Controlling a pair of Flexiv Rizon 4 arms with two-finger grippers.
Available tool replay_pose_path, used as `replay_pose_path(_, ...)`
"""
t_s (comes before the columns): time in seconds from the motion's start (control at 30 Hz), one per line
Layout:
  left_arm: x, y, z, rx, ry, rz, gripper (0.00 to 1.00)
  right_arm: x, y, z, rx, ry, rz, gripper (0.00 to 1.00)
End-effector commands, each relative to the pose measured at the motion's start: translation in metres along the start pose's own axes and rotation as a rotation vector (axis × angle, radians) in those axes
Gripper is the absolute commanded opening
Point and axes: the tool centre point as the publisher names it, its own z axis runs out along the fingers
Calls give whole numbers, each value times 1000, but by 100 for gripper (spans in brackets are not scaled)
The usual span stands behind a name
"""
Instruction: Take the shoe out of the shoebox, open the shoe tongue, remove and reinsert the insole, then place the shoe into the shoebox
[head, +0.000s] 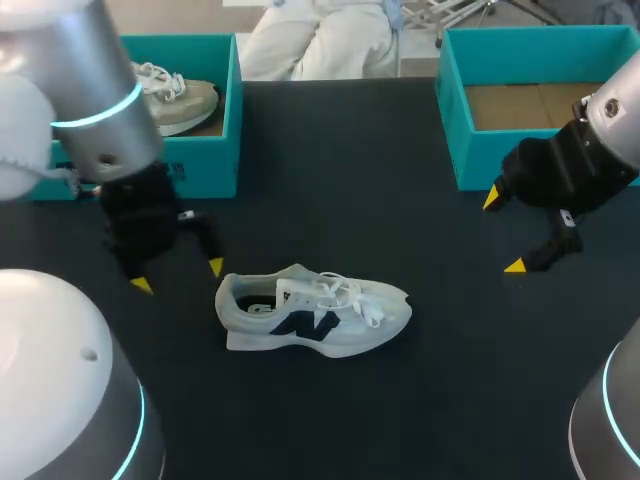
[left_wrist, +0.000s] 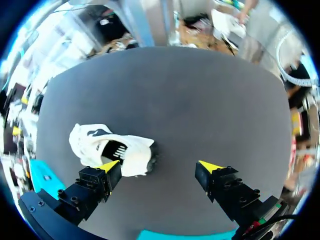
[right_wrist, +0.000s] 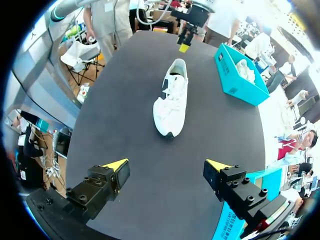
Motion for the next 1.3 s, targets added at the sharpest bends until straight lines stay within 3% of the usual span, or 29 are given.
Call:
replay_pose_path(0.03,15,13,-5,243,-171,-323,100,0,1,2,2,0,1,100)
replay_pose_path(0.17,24,14,-13,360,-263,-488,100,0,1,2,2,0,1,100)
replay_pose_path(0.5,66,11,-28,809,-750,-835,100,0,1,2,2,0,1,100)
replay_pose_path(0.6,79,14,-27,899,-882,-905,100,0,1,2,2,0,1,100)
replay_pose_path(0.63,83,13,-27,915,-927,-914,100,0,1,2,2,0,1,100)
replay_pose_path(1.3,84,14,-21,930,-935,-956,100,0,1,2,2,0,1,100)
